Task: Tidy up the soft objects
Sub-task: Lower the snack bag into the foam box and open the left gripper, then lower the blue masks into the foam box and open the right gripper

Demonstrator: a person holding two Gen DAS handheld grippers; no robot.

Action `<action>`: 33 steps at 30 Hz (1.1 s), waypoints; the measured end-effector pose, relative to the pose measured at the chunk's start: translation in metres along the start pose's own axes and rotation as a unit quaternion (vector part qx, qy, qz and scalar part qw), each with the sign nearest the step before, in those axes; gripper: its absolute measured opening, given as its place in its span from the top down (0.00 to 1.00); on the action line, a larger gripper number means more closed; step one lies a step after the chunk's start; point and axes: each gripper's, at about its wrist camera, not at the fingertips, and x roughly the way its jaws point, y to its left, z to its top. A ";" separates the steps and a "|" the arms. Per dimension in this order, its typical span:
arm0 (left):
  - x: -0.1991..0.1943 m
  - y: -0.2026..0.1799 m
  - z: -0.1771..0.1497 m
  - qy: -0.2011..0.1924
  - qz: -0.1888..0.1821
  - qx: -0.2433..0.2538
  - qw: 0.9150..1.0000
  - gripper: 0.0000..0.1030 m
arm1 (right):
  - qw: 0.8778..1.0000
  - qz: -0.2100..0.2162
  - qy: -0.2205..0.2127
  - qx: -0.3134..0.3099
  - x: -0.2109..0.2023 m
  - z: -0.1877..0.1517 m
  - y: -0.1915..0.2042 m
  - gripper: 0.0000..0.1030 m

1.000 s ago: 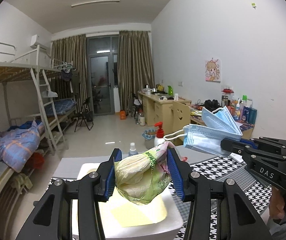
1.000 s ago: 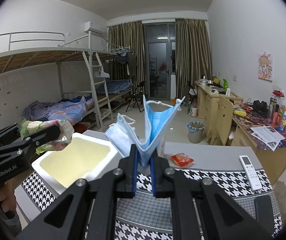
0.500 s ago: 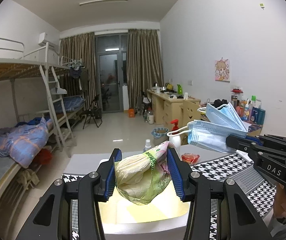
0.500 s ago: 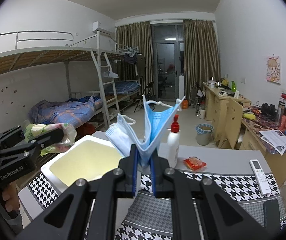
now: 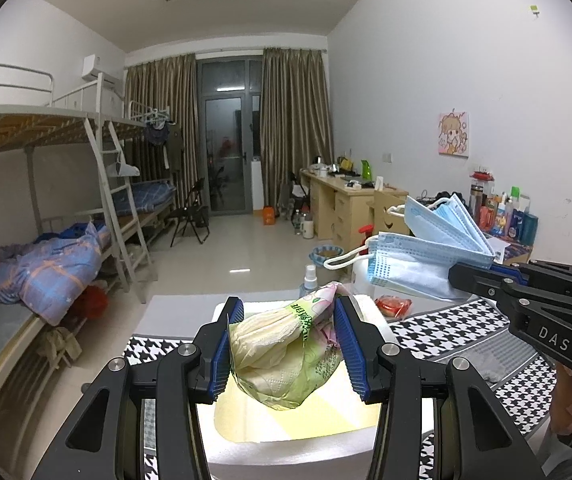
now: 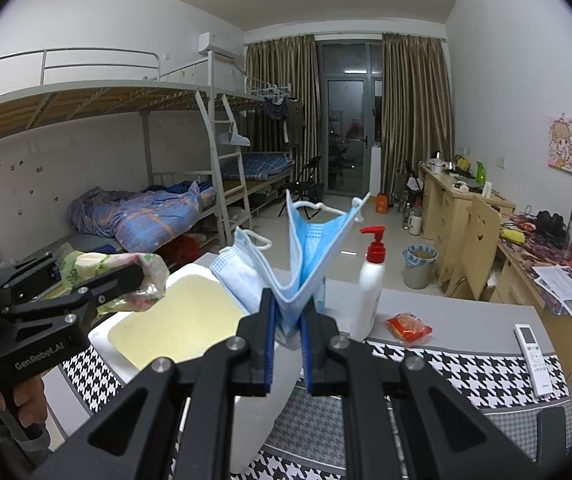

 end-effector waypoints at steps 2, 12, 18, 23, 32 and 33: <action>0.001 0.001 -0.001 0.002 0.001 0.000 1.000 0.52 | 1.000 0.000 0.002 -0.002 0.001 0.001 0.000 0.86; 0.011 0.005 -0.008 0.029 -0.005 0.000 1.000 0.36 | 1.000 0.002 0.007 -0.007 0.005 0.002 0.003 0.86; 0.006 0.013 -0.005 0.017 0.006 -0.009 1.000 0.15 | 1.000 0.004 0.009 -0.012 0.007 0.004 0.004 0.86; -0.001 0.018 -0.004 0.006 0.021 -0.017 1.000 0.05 | 1.000 0.011 0.009 -0.018 0.009 0.004 0.009 0.86; -0.008 0.030 -0.005 -0.001 0.048 -0.027 0.998 0.01 | 0.999 0.028 0.010 -0.032 0.012 0.003 0.019 0.86; -0.009 0.032 -0.005 -0.002 0.051 -0.029 0.998 0.01 | 0.999 0.030 0.011 -0.034 0.013 0.003 0.021 0.86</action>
